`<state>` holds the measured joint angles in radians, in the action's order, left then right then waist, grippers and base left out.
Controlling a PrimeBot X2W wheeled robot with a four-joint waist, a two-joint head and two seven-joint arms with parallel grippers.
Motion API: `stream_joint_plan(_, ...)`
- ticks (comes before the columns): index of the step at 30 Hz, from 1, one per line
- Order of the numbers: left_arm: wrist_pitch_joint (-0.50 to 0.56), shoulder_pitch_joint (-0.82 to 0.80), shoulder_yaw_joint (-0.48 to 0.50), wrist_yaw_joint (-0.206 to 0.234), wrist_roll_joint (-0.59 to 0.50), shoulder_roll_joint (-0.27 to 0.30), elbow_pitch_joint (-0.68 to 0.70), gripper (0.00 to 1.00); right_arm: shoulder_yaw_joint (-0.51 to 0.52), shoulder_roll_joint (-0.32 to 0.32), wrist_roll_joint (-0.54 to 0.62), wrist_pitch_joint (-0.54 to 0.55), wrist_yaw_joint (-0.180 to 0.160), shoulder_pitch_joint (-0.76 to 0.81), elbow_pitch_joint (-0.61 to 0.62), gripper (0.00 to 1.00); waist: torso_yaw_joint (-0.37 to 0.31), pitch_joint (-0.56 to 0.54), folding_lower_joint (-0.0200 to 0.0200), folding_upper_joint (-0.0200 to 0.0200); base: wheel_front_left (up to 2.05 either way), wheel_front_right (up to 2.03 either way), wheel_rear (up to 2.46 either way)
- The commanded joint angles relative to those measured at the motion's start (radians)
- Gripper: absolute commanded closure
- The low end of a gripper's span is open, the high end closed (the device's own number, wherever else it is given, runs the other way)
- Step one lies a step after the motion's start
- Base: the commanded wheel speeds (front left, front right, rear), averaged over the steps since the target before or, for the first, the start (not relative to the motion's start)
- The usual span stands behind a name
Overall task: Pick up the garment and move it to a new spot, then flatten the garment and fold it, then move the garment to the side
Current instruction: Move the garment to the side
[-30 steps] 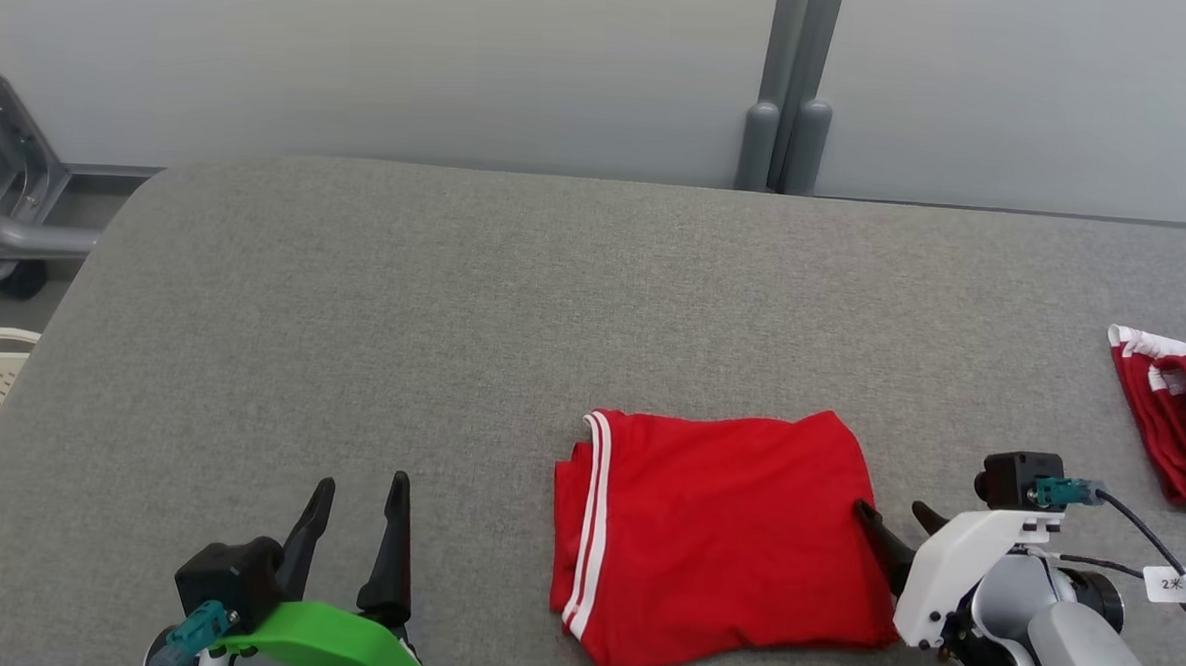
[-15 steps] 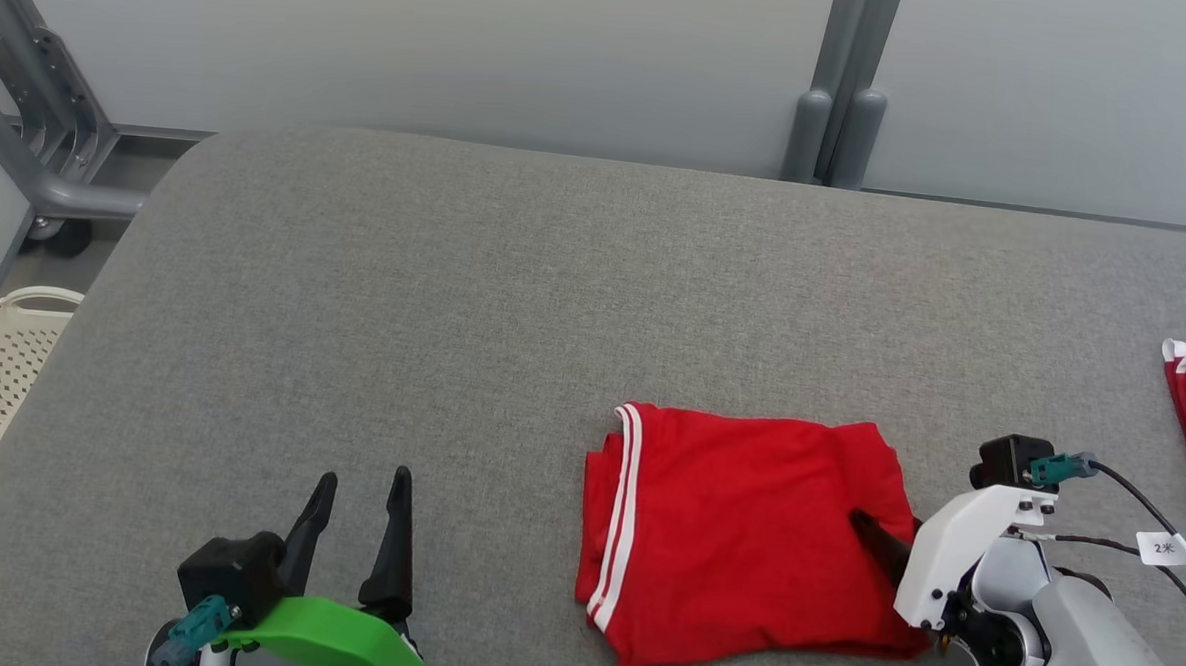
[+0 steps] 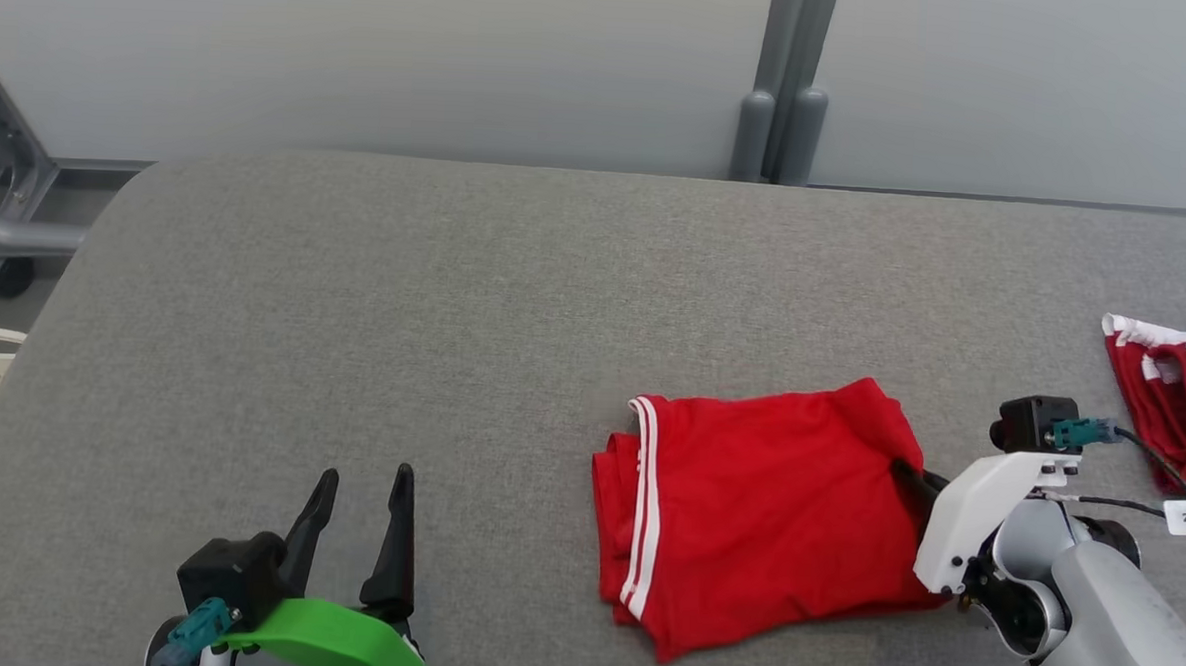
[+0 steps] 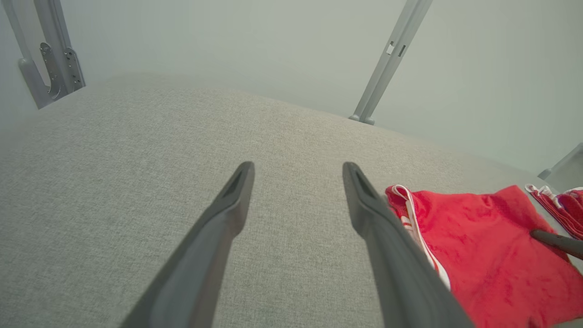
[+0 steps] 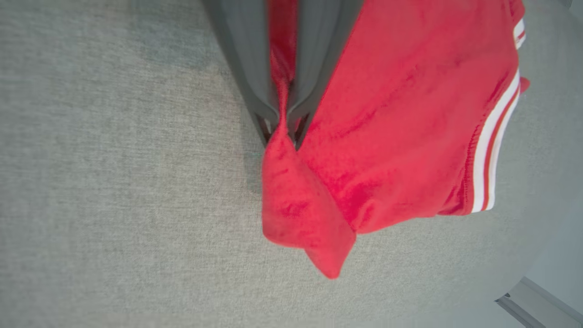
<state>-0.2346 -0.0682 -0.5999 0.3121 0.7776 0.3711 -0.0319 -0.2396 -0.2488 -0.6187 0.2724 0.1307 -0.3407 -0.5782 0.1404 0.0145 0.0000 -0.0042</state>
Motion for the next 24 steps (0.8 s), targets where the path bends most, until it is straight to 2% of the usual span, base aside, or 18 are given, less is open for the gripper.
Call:
stream_joint_plan(1, -0.005, -0.003, 0.000, 0.000, -0.009, 0.005, 0.004, 0.00, 0.005, -0.016, 0.008, -0.008, 0.000, -0.013, 0.004, 1.00, -0.050, -0.003, 0.0000, 0.0042, 0.00, 0.00, 0.00)
stream_joint_plan(14, -0.012, -0.056, -0.010, -0.012, -0.028, -0.023, -0.007, 0.00, 0.043, -0.081, 0.051, 0.015, 0.000, -0.098, 0.042, 1.00, -0.273, 0.038, 0.0000, 0.0042, 0.00, 0.00, 0.00)
stream_joint_plan(24, -0.015, -0.091, -0.005, -0.019, -0.038, -0.026, -0.022, 0.00, 0.059, -0.088, 0.087, 0.022, 0.000, -0.157, 0.065, 1.00, -0.372, 0.093, 0.0000, 0.0042, 0.00, 0.00, 0.00)
